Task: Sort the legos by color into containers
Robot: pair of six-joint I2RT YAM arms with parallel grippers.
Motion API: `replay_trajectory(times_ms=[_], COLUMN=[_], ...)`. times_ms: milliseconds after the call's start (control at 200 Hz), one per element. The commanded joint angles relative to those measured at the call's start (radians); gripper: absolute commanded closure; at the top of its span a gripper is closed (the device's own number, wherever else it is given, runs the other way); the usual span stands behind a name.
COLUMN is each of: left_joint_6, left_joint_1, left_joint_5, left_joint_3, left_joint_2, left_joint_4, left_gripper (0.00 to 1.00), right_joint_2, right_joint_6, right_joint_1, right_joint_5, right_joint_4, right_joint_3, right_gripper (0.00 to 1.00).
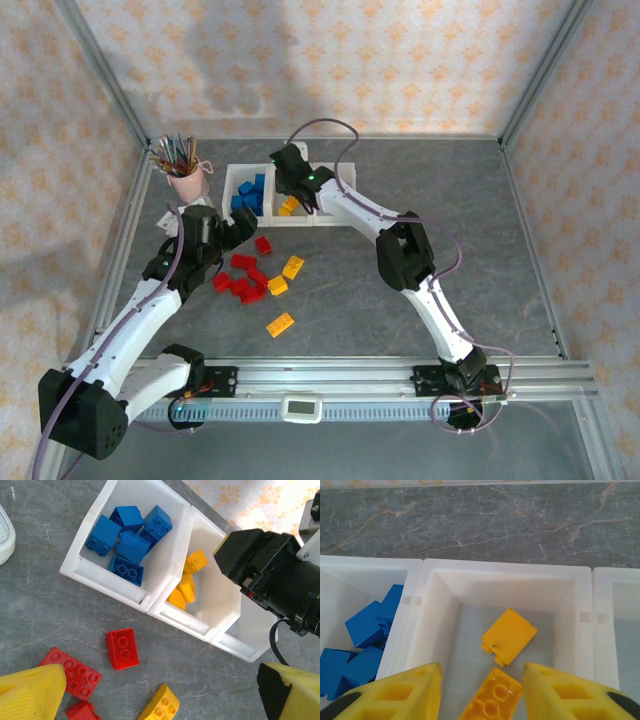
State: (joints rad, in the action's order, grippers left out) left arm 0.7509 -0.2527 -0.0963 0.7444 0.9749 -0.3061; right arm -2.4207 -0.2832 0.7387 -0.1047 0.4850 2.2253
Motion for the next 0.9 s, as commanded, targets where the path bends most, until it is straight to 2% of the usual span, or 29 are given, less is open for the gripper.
replay_trajectory(times_ms=[0,185,455,741,896], left_joint_6=[-0.03,-0.032,-0.027,0.031,0.048], left_joint_1=[0.009,0.008,0.007,0.002,0.002], left_joint_5=[0.014,-0.019,-0.056,-0.085,-0.072], left_joint_3=[0.032,0.017,-0.027,-0.126,-0.166], left_joint_2=[-0.022,-0.052,-0.115,-0.228,-0.274], left_joint_4=[-0.006,-0.031,-0.093,-0.113,-0.129], left_gripper=[0.01,0.01,0.01,0.01,0.01], right_joint_2=[0.097,0.205,0.353,0.463,0.451], right_joint_6=[0.013,-0.001,-0.115,-0.336,-0.423], right_joint_1=[0.007,0.038,0.1,0.179,0.228], right_joint_5=[-0.012,-0.009,0.0,0.028,0.013], right_joint_4=[0.036,0.047,0.045,-0.031,-0.051], right_joint_3=[-0.015,-0.16,-0.405,-0.708,-0.782], right_gripper=[0.5,0.42,0.29,0.2,0.16])
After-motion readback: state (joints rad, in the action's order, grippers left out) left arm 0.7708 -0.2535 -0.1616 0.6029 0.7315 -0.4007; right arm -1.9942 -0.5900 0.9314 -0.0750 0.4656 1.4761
